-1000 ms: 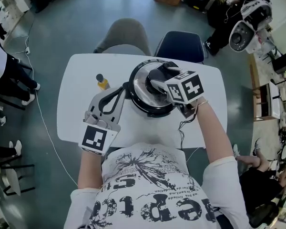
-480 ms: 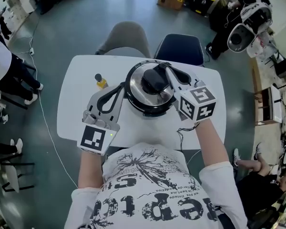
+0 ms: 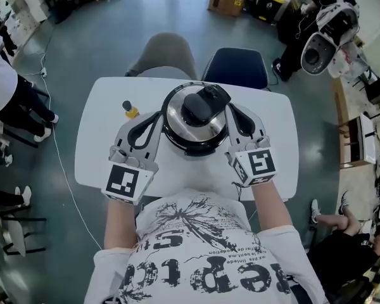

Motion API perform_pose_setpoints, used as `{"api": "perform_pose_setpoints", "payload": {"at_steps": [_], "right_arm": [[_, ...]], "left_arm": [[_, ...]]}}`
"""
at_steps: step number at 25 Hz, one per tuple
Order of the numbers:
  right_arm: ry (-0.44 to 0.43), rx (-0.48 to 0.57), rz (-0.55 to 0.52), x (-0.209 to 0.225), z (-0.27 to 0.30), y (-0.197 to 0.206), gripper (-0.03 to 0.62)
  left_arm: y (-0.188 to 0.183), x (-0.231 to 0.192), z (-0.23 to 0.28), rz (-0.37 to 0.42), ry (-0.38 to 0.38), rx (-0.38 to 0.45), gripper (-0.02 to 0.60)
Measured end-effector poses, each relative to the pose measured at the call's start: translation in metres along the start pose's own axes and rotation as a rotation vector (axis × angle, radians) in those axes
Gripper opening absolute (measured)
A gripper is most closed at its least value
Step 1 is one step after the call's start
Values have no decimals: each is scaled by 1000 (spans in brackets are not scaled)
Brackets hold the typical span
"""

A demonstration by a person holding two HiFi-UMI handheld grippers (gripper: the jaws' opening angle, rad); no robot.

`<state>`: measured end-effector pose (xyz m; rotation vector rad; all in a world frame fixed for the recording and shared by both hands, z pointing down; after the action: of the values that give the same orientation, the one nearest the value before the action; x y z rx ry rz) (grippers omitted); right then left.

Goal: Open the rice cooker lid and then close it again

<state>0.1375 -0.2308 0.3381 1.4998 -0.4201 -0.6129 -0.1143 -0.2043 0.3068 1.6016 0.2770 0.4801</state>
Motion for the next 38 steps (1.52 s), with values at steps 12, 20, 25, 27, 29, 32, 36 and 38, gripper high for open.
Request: {"api": "perform_pose_setpoints", "payload": {"at_steps": [12,20,25,27,29,32,36,38], "right_arm": [[41,-27,15,14,-16,-4,12],[14,-32,52,10,-18,-5,12],[10,-30,32,12,-21,-5,12],[1,-27,35,12,-23,-4,12],[-5,-30,38,11,-23,-3,11],[-9,-34,31,5,-22,2,12],[-14,-43,25,0,-21,1,12],[-14,-47,38,2,-20,-1,12]], "left_arm": [[-1,4,4,-4,-20,-16,14],[6,9,1,20,-4,-75,14],[6,13,4,19,-3,-76,14],[7,14,3,30,-2,-103,14],[7,13,1,18,-8,-95,14],[11,11,-3,11,-11,-96,14],[13,9,-7,0,-25,-86,14],[11,10,-7,6,-29,-105,14]]}}
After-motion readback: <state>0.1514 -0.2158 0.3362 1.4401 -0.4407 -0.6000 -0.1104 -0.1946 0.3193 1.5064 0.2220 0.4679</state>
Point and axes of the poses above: the fingertips, and each gripper's own axes: z forward along the fingers, x to its right, y out of its underside, the point moved 9 cm from there along -z, backward along the fingers, and after that the axes turned 9 degrees about -y, right-handed, at the moved point
